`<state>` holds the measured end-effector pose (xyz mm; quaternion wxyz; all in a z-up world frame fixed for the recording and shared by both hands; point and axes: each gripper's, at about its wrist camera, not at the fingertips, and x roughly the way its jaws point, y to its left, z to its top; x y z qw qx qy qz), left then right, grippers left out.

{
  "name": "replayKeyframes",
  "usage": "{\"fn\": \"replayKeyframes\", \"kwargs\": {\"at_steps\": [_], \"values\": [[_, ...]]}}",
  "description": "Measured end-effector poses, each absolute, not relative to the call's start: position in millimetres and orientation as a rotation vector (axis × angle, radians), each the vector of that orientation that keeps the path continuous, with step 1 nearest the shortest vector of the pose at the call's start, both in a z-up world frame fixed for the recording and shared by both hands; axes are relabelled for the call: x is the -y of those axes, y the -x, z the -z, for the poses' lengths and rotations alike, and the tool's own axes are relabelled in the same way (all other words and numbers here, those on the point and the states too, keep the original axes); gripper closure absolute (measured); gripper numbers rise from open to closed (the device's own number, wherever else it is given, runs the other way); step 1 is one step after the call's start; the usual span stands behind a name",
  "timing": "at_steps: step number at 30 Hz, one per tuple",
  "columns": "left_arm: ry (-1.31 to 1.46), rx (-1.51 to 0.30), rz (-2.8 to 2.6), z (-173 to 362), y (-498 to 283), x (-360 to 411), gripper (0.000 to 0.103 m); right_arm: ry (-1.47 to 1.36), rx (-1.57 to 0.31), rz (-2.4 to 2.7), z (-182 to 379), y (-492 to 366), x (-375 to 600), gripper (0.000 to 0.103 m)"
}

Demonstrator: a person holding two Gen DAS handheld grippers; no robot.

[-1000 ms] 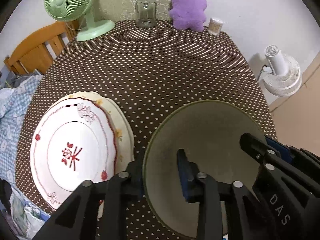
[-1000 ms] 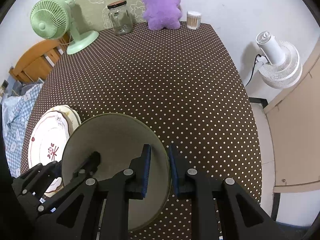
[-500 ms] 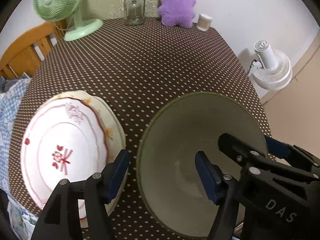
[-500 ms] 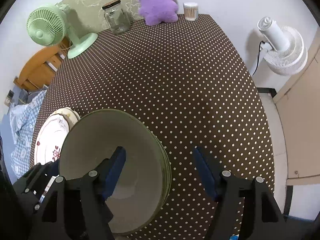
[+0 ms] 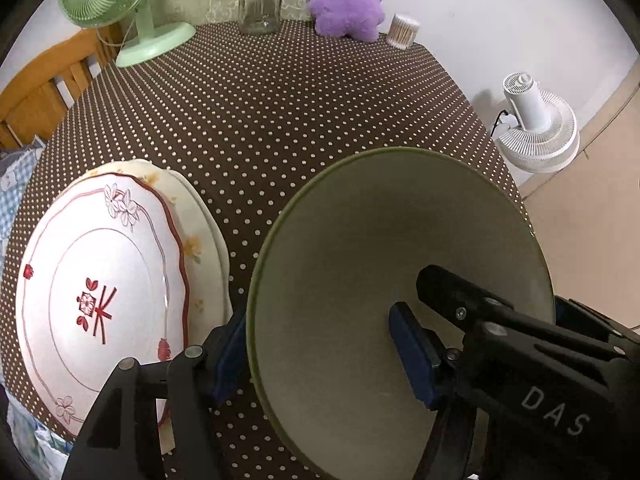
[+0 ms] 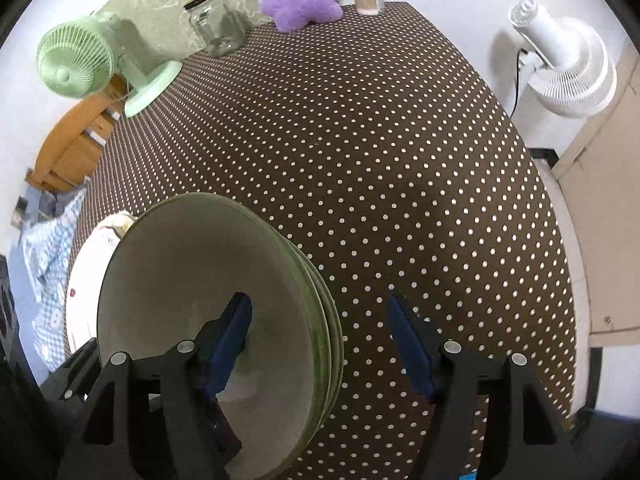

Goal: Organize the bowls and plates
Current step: 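Carry the nested bowls over the red-rimmed plate stack with both tools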

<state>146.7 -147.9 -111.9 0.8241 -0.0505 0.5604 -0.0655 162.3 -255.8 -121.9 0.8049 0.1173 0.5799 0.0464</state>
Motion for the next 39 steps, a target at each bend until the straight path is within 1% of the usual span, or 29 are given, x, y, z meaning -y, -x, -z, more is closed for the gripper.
{"fn": "replayKeyframes", "kwargs": {"at_steps": [1,3,5,6,8,11,24,30,39], "values": [[0.100,-1.187,0.139,111.4,-146.2,148.9,0.034,-0.254,-1.240,-0.099,122.0,-162.1,255.6,0.031],[0.097,-1.183,0.143,111.2,-145.7,149.7,0.035,-0.263,-1.238,-0.108,122.3,-161.6,254.5,0.035],[0.092,-1.183,0.151,110.7,-146.2,150.1,0.037,-0.263,-1.237,-0.118,121.4,-162.1,252.9,0.043],[0.090,-1.183,0.158,110.3,-146.2,150.6,0.040,-0.260,-1.237,-0.122,120.9,-162.1,251.9,0.044],[0.084,-1.181,0.170,110.1,-147.7,154.2,0.044,-0.258,-1.240,-0.136,120.8,-162.2,250.0,0.051],[0.084,-1.182,0.174,110.5,-148.6,154.0,0.045,-0.256,-1.252,-0.156,121.0,-163.0,247.4,0.060],[0.149,-1.210,0.177,108.2,-142.1,141.3,0.046,-0.208,-1.260,-0.148,114.2,-158.7,239.0,0.059],[0.126,-1.192,0.170,92.5,-133.9,138.9,0.046,-0.223,-1.261,-0.149,101.6,-150.9,239.0,0.059],[0.111,-1.153,0.165,60.8,-128.2,122.7,0.047,-0.243,-1.228,-0.161,68.1,-142.3,230.2,0.059]]}}
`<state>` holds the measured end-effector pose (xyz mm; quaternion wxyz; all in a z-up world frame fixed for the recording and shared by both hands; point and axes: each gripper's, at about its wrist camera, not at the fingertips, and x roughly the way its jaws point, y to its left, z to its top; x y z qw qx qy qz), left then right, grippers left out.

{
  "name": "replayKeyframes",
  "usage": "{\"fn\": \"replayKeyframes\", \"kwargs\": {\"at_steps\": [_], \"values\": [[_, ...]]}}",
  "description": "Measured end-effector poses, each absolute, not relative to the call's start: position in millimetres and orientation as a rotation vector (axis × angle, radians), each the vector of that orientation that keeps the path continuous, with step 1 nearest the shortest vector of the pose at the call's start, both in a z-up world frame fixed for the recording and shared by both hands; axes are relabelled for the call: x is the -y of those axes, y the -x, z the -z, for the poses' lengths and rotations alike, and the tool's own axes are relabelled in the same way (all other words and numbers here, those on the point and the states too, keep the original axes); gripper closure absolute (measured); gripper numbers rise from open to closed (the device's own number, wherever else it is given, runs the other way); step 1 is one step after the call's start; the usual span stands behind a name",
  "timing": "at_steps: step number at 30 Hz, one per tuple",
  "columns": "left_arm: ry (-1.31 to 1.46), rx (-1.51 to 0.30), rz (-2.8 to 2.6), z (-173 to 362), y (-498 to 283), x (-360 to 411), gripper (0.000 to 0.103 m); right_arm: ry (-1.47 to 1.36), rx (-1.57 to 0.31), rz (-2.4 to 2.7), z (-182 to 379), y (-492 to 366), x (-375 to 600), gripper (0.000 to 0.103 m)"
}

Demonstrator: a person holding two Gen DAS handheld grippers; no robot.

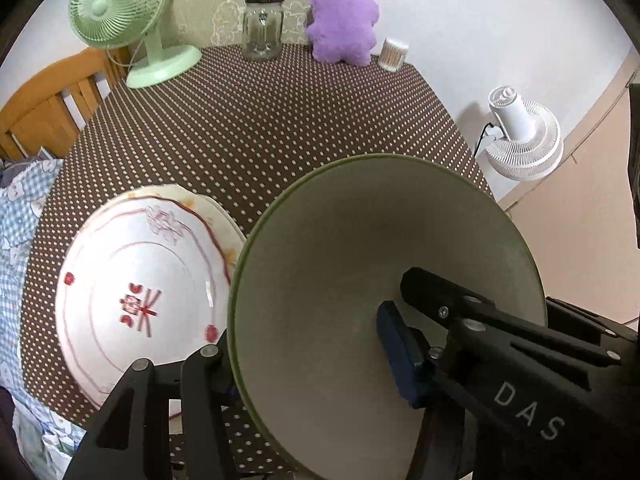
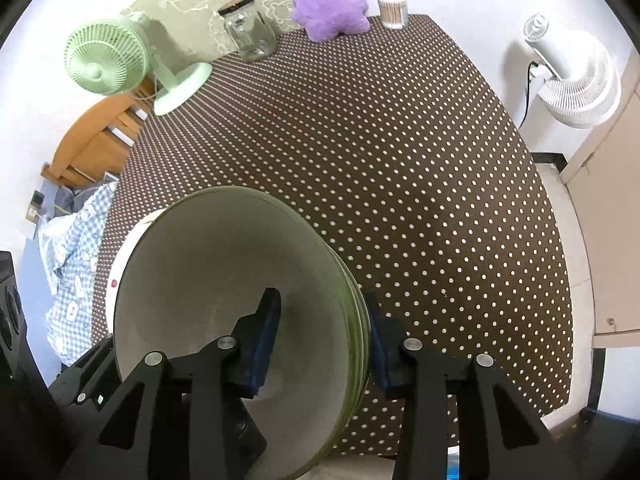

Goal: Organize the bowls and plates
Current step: 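Carry the nested bowls over the red-rimmed plate stack with both tools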

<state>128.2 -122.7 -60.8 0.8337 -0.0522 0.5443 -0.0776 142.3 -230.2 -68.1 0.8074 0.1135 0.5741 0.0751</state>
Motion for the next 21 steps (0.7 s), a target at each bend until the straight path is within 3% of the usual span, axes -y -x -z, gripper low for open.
{"fn": "replayKeyframes", "kwargs": {"at_steps": [21], "values": [[0.115,-1.120,0.127,37.5,-132.7,43.6,0.047,-0.223,-1.192,-0.199,39.9,-152.6,143.2,0.059]]}}
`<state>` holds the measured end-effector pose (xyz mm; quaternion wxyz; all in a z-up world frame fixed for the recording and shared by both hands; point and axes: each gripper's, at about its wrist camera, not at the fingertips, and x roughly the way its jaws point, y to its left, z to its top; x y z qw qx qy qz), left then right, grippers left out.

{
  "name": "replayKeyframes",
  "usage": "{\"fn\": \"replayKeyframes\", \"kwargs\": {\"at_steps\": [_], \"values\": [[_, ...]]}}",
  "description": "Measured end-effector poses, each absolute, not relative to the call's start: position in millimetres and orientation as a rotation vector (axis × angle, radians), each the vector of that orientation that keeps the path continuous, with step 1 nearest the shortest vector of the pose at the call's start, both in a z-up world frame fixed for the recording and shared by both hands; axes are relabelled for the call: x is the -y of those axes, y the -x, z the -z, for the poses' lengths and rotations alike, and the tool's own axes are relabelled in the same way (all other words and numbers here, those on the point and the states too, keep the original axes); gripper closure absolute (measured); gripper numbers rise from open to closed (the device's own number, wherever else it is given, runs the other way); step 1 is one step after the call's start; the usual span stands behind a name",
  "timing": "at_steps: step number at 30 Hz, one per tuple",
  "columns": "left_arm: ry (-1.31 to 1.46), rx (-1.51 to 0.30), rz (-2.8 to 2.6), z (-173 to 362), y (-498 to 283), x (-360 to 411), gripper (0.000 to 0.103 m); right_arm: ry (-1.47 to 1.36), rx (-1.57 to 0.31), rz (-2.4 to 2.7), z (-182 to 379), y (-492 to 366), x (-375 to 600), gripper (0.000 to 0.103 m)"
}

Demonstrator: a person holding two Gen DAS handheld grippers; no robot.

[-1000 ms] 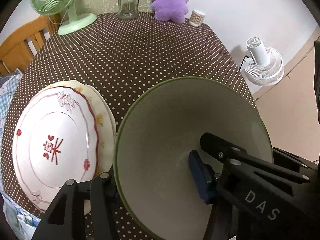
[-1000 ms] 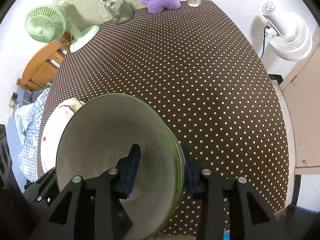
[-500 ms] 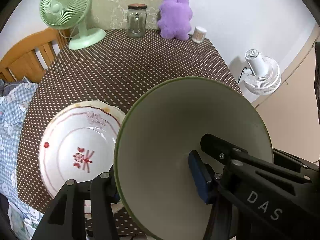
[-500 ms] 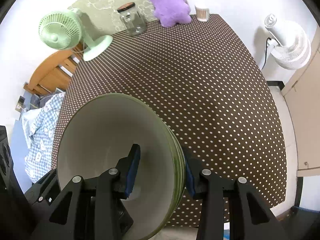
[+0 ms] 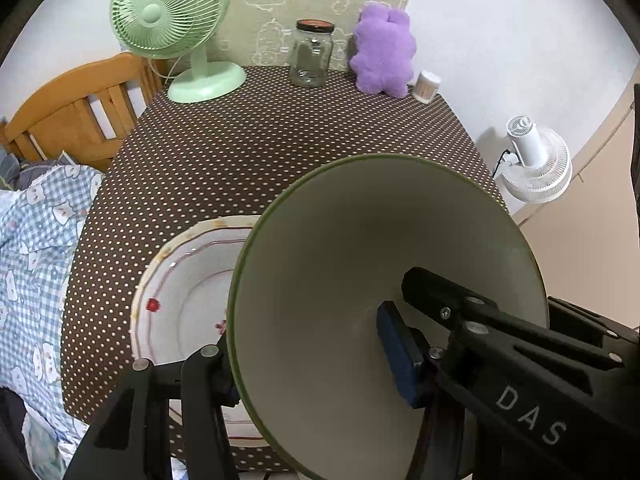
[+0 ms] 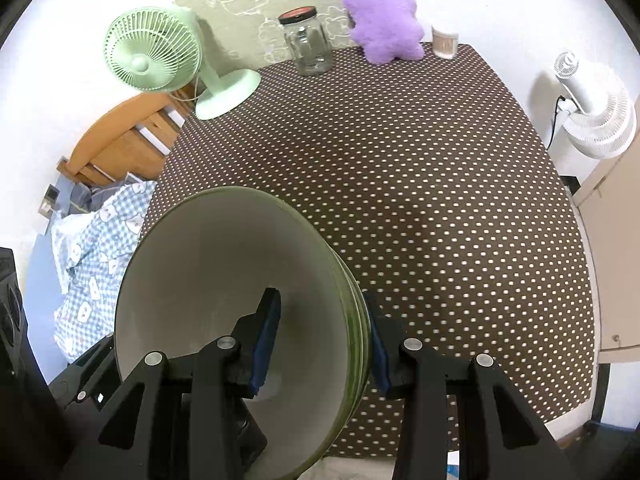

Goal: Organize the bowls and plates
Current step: 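Carry the nested bowls over the red-rimmed plate stack with both tools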

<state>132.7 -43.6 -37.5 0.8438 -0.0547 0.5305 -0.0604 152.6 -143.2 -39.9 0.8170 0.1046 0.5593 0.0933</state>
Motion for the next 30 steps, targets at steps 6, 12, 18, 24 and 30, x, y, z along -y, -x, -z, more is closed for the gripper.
{"fn": "replayKeyframes", "kwargs": {"at_steps": [6,12,18,24,30], "values": [[0.119,-1.132,0.121,40.6,-136.5,20.3,0.047,-0.222,-1.205,-0.201,44.2,-161.9,116.8,0.059],[0.122,-1.160,0.116,49.5,-141.0,-2.8,0.047,-0.228,-1.233,-0.200,54.5,-166.4,95.3,0.059],[0.120,-1.196,0.117,61.8,-147.7,-18.9,0.047,-0.237,-1.267,-0.191,66.5,-172.9,76.9,0.059],[0.121,-1.233,0.120,72.9,-152.1,-32.0,0.047,-0.247,-1.304,-0.180,80.2,-182.4,61.4,0.059],[0.114,-1.246,0.123,79.4,-153.5,-38.0,0.047,-0.249,-1.317,-0.174,88.9,-186.3,53.8,0.059]]}}
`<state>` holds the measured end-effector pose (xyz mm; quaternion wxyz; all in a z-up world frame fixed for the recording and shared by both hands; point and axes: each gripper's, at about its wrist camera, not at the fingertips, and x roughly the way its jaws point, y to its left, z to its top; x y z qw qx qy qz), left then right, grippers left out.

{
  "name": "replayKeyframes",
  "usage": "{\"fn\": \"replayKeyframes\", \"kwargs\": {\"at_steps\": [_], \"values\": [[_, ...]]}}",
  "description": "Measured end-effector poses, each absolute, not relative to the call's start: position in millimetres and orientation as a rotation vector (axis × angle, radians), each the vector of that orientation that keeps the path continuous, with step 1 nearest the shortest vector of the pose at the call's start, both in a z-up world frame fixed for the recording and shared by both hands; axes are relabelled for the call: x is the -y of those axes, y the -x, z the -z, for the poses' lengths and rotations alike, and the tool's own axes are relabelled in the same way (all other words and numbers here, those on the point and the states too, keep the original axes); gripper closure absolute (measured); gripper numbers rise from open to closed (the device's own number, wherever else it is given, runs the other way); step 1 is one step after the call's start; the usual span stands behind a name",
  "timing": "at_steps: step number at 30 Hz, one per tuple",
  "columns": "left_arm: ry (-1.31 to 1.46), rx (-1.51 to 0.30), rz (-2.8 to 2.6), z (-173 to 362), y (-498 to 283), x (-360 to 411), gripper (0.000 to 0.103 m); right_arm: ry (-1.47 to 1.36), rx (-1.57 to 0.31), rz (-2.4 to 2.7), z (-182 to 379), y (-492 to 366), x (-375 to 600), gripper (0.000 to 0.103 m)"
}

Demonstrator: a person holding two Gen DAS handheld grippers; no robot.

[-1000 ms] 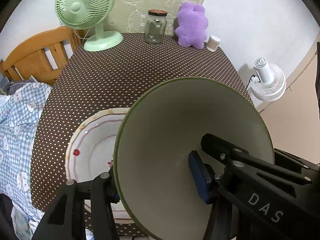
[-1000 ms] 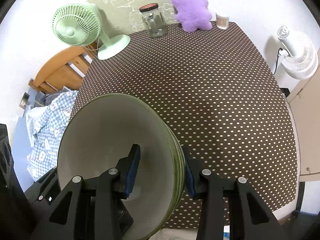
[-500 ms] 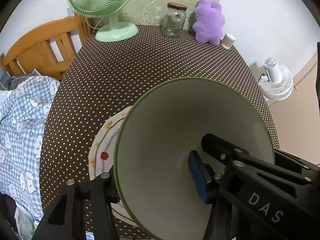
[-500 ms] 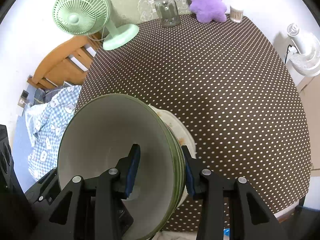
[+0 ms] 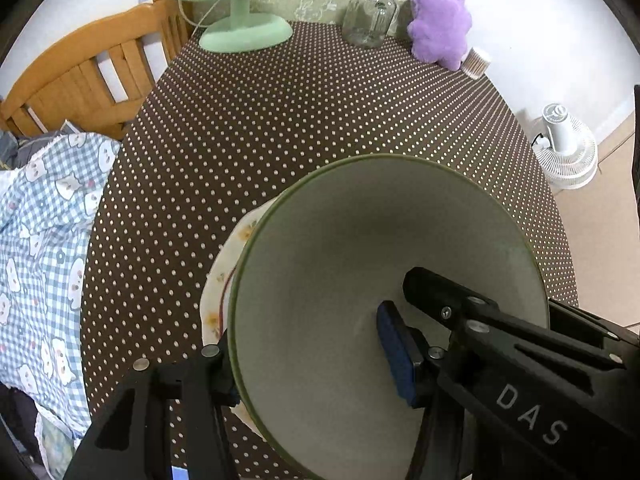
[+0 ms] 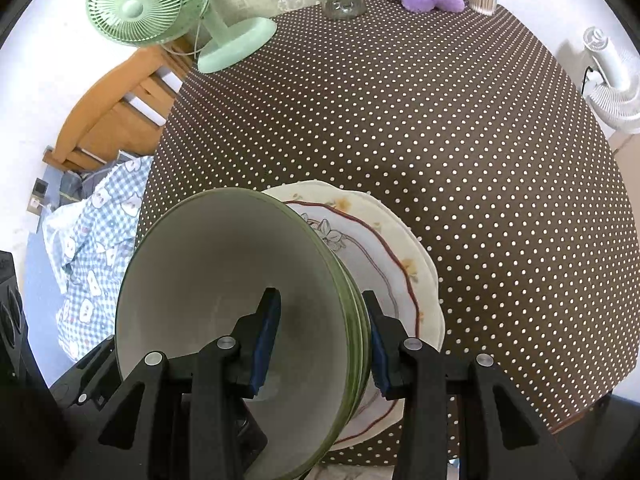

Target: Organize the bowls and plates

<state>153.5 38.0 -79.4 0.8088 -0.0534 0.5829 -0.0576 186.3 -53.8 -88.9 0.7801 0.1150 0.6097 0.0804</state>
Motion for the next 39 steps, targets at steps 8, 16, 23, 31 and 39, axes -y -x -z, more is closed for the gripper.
{"fn": "replayKeyframes", "kwargs": {"at_steps": [8,16,23,31,39], "values": [[0.082,-1.233,0.141,80.5,-153.7,-36.6,0.047,-0.249,-1.324,-0.152,94.1,-186.0,50.9,0.057],[0.070,-1.234,0.179,81.8,-150.5,-36.5,0.047,-0.262,-1.309,-0.118,94.9,-180.3,48.8,0.057],[0.069,-1.219,0.193,82.2,-144.6,-41.3,0.034,-0.259,-1.275,-0.071,93.0,-170.4,51.8,0.038],[0.070,-1.153,0.179,65.0,-137.2,-38.9,0.021,-0.192,-1.155,-0.090,64.6,-156.9,55.8,0.022],[0.054,-1.028,0.112,35.1,-114.2,-35.9,0.017,-0.156,-1.019,-0.132,29.7,-138.5,68.8,0.022]]}}
